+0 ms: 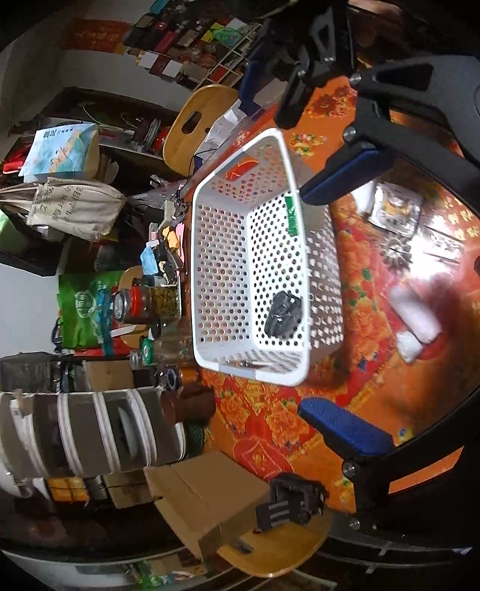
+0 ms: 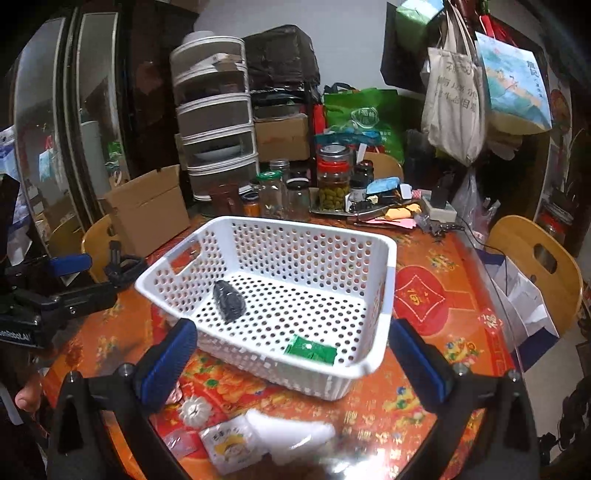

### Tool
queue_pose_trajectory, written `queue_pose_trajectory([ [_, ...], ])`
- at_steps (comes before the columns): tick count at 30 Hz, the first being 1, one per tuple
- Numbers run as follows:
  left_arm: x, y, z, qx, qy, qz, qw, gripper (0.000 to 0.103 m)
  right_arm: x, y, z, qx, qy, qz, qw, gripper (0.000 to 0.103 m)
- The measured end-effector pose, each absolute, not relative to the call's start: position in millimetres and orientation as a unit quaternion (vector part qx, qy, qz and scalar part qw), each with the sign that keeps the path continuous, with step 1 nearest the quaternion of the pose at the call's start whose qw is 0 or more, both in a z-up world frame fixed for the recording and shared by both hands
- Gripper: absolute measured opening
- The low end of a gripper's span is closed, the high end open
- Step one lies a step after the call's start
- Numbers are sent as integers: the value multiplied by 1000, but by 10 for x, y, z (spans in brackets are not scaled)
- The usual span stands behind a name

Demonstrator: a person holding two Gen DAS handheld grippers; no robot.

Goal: Organize soft objects
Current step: 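Open the left tool over the basket while the right tool releases the green packet, then move both tools back from the basket toward the remaining items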

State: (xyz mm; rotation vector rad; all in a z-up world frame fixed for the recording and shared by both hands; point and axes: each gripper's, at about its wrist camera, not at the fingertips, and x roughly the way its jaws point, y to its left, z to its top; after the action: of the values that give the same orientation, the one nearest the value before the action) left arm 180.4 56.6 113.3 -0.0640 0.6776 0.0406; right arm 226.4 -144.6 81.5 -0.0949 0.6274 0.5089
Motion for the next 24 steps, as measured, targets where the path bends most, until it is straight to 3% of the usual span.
queue_pose_trajectory([
  [10,845,697,690,-60,313,49,946,103,1547,-1649,425,-47,294,233,926,103],
  [17,713,869,96,-83,343,52,934,103,1370,-1746,-221,-28,346,233,908,103],
  [24,913,839,-245,-79,379,44,921,103,1395,-1740,-505,-26,369,225,901,103],
])
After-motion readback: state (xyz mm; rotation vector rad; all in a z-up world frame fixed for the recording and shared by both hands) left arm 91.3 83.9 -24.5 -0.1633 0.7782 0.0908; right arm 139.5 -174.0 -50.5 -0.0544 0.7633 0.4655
